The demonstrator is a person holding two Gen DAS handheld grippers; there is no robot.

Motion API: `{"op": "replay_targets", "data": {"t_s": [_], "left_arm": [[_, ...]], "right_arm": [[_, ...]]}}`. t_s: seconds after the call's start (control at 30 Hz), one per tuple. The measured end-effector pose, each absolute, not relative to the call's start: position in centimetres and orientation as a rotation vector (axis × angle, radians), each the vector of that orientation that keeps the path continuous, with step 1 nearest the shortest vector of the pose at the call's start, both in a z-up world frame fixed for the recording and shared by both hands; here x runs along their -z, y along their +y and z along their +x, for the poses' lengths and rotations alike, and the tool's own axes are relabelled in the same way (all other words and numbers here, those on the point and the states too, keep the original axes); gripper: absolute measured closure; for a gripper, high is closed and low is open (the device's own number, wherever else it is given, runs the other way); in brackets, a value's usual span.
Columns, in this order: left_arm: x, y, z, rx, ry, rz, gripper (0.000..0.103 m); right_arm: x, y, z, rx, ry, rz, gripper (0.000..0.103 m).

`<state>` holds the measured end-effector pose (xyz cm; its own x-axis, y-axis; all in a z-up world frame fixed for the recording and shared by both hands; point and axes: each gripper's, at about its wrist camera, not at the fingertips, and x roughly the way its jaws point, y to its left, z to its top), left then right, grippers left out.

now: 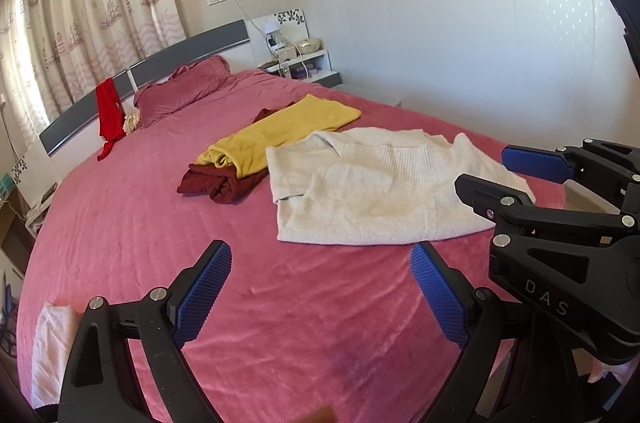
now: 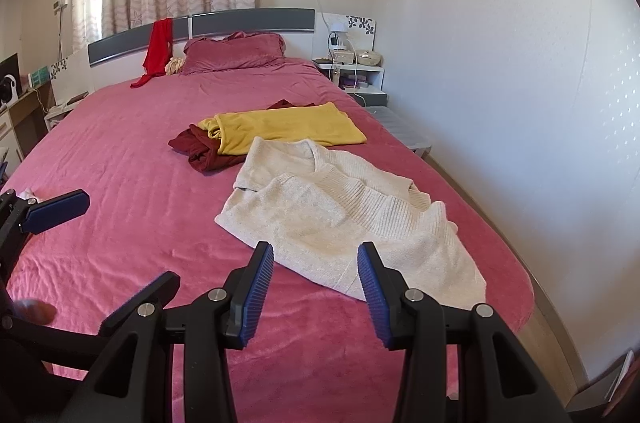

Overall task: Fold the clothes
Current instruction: 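Move both grippers toward the cream knit sweater on the bed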

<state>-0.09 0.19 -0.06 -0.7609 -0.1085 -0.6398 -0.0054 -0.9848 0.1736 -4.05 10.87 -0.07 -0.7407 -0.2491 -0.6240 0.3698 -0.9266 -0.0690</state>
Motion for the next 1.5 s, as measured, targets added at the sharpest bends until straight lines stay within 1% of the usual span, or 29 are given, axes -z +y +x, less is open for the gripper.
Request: {"op": "replay_targets", "data": {"t_s": [0.27,0.33,0.47,0.57,0.67,0.83,0.87,1.03,1.27,1.5], "left_arm": [[0.6,1.4,-0.8,2.906,-0.291,1.077,0.010],[1.4,1.0,-1.5,2.886,-0.270,1.128,0.010],[2.5,-0.4,-1.6,2.875,-0.210,1.135,0.010],[2.6,-0.6,-1.5,2.886,-0.215,1.111,0.010],[3.2,-0.5,-1.9,2.847,-0.233,1.149,0.010],[4.7,-1.3,-2.5,2.834,-0.165,1.245,0.010],[5.1,-1.3,-2.6,2.829,-0.170,1.267,0.010],[7.1,-0.6,-3.3,2.757,-0.311,1.409,0.010],[8.2,-0.9,-4.0,2.733,-0.314,1.443,0.010],[9.2,-1.3,-4.8,2.715,-0.306,1.466,0.010]], "right_arm": [[0.6,10.6,-4.1,2.639,0.262,0.910,0.059],[0.5,10.8,-4.0,2.644,0.263,0.902,0.059],[0.6,11.0,-4.1,2.654,0.265,0.904,0.059],[0.6,11.1,-4.3,2.657,0.263,0.913,0.059],[0.9,11.4,-4.5,2.656,0.264,0.926,0.059],[1.8,11.8,-4.6,2.656,0.271,0.947,0.059],[2.0,11.9,-4.7,2.655,0.269,0.956,0.059],[3.6,12.8,-5.3,2.646,0.253,1.011,0.059],[6.3,15.5,-6.7,2.639,0.146,1.137,0.059],[7.2,15.8,-6.7,2.635,0.166,1.165,0.059]]}}
